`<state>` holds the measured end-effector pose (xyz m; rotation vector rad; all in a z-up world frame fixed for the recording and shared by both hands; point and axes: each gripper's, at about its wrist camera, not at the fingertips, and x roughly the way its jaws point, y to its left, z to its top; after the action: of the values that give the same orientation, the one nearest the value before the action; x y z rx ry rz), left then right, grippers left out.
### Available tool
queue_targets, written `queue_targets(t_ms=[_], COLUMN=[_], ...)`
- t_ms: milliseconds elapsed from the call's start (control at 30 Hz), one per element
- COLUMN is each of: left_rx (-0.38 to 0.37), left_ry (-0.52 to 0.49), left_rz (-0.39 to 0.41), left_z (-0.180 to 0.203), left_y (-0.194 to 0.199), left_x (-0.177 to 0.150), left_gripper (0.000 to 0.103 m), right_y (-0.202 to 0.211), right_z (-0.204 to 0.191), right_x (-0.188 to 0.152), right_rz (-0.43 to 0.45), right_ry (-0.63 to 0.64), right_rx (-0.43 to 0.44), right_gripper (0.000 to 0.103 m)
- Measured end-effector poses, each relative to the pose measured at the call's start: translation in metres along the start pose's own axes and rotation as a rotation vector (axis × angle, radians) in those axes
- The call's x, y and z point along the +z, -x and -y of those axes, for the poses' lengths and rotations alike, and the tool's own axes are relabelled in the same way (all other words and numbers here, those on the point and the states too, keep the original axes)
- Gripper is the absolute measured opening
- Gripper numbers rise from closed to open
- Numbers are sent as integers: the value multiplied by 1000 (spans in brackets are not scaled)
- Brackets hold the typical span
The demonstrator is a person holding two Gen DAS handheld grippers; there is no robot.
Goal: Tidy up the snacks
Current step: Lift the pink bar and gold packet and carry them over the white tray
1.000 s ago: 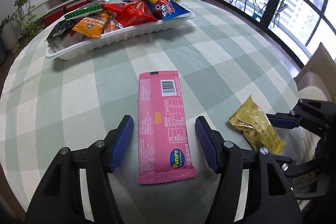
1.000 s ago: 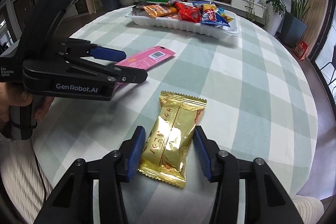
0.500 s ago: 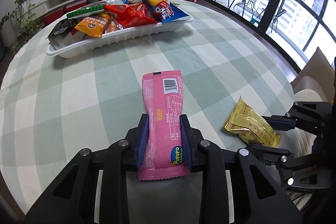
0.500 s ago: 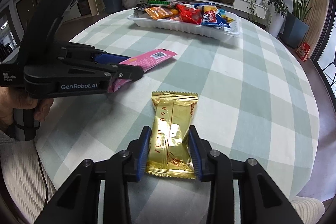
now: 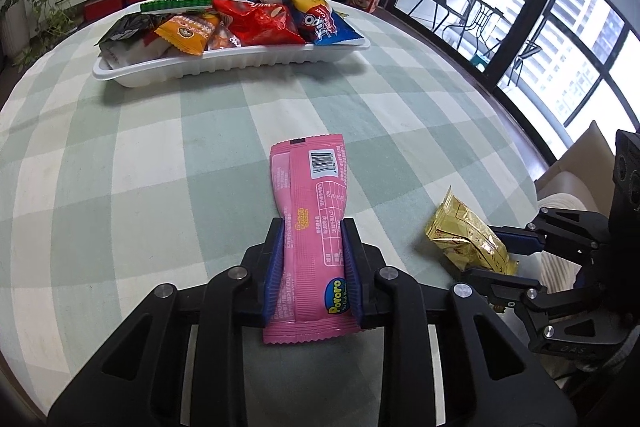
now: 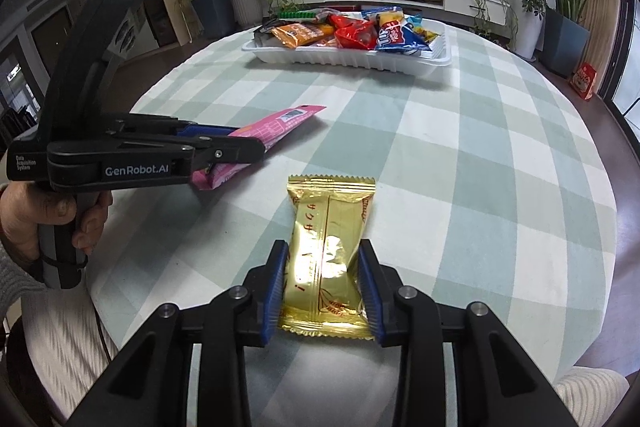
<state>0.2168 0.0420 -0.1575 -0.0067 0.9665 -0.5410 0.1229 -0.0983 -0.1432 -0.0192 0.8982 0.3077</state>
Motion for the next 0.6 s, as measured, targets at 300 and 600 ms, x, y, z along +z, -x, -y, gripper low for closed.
queue_targets(t_ms=[300, 600], left_rx=[-11, -26], left_ry=[31, 45], left_rz=[19, 32], left_z=[-4, -4], left_y=[11, 20], left_x=[-3, -3], left_gripper=[25, 25], right_y=[6, 10], right_z=[3, 6], right_x=[4, 7], right_rz=[13, 21], right_ry=[-21, -26], right_rx=[22, 26], right_gripper=[37, 37])
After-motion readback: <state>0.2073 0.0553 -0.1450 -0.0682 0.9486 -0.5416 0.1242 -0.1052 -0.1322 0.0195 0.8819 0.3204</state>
